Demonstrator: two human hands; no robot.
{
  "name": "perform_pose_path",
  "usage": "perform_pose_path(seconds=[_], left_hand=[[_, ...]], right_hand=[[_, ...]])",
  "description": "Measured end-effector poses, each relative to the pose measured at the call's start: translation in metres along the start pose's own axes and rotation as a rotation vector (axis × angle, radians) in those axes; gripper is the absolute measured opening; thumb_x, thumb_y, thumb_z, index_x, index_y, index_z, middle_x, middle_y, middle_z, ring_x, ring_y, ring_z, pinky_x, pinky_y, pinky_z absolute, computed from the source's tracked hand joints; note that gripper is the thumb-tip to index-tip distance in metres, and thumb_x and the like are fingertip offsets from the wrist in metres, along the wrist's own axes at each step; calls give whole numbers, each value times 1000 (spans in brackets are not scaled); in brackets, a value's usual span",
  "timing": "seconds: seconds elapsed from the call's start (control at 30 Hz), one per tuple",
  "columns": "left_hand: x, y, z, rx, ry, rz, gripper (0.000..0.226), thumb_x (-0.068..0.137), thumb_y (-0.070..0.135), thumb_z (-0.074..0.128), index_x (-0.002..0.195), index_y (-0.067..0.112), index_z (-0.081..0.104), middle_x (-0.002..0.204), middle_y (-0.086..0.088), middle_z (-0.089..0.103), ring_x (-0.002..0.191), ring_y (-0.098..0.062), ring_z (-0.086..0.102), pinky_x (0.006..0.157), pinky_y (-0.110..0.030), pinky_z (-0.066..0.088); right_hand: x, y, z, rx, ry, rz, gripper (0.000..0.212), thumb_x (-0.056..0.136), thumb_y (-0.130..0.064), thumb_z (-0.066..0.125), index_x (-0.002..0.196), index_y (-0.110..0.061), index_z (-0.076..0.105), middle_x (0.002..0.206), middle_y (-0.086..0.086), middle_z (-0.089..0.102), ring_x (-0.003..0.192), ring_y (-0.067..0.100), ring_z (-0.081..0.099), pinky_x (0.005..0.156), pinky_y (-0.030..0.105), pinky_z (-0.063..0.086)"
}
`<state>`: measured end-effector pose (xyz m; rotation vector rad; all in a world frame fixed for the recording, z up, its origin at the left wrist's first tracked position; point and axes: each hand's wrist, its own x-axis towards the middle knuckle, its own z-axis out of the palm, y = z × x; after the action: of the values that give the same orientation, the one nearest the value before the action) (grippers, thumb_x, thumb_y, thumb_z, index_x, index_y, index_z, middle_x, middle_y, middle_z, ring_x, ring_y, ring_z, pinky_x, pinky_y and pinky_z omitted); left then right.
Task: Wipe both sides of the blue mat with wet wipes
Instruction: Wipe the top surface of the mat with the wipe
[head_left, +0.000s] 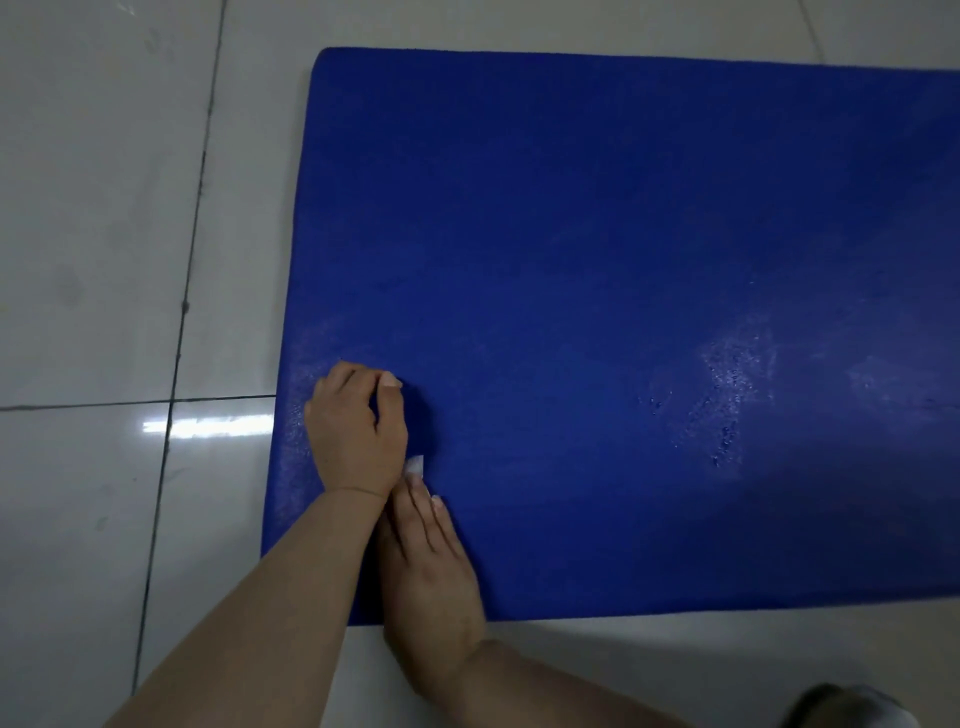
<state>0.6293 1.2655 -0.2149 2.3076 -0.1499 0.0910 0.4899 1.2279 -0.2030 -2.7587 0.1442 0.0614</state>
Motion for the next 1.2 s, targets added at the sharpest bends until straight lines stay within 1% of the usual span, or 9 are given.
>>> perform_pose_path(seconds=[0.13,0.3,0.4,0.6,0.73,0.8,0.93,1.1,1.2], left_hand=[[0,-1,-2,-42,-6,-6,44,93,33,35,79,6,66,83,-4,60,79,-24,54,73,-49,46],[-1,2,0,-4,0,-18,44,92,35,34,78,8,66,84,0,57,78,-21,51,72,-45,46],[-1,2,1,21,-4,-29,46,93,35,34,79,7,67,85,-5,59,79,-21,50,73,-46,45],[-1,4,-2,-50,7,-29,39,93,32,36,77,9,63,81,-4,58,78,-23,52,73,-44,45],[-27,11,-8,-133,58,-65,25,92,29,39,77,20,57,78,2,56,75,-21,52,67,-42,44],[-42,11,-10,-103,51,-37,28,91,27,39,76,16,60,78,2,56,73,-23,52,66,-46,45],[-41,10,-7,-31,32,-52,33,91,28,39,77,11,64,79,5,56,74,-24,54,69,-49,46],[-40,11,-9,-18,28,-54,35,91,30,37,77,11,64,79,6,55,76,-19,53,71,-44,45],[-39,10,-9,-41,28,-78,35,91,30,37,77,12,63,77,6,56,75,-16,51,72,-43,45]], right_hand=[[-15,30,-18,-42,-47,-101,50,89,-9,36,136,-14,51,148,2,39,138,15,34,113,32,24],[-66,99,-42,-75,-34,-5,65,79,-2,31,143,-10,38,155,3,26,142,19,26,113,31,23],[-59,83,-33,-37,-38,-43,60,81,-7,34,141,-8,35,152,6,29,141,21,27,114,32,20],[6,31,-20,-118,-46,-127,56,84,-7,32,138,-5,46,148,11,38,140,23,29,117,39,10],[0,55,-31,-203,-113,-223,57,83,-9,29,137,-7,48,147,9,40,138,21,32,113,40,18],[-28,82,-38,-188,-102,-250,62,80,-4,30,140,-7,43,150,8,36,139,21,30,112,39,22],[-55,93,-43,-89,-91,-198,62,79,-1,33,141,-5,36,150,9,34,141,23,28,113,37,24],[7,34,-19,-65,-62,-123,52,87,-15,35,137,-6,47,147,10,39,140,22,28,115,37,16],[14,34,-18,-114,-57,-125,53,86,-16,33,136,-8,48,148,9,39,140,20,27,115,38,16]])
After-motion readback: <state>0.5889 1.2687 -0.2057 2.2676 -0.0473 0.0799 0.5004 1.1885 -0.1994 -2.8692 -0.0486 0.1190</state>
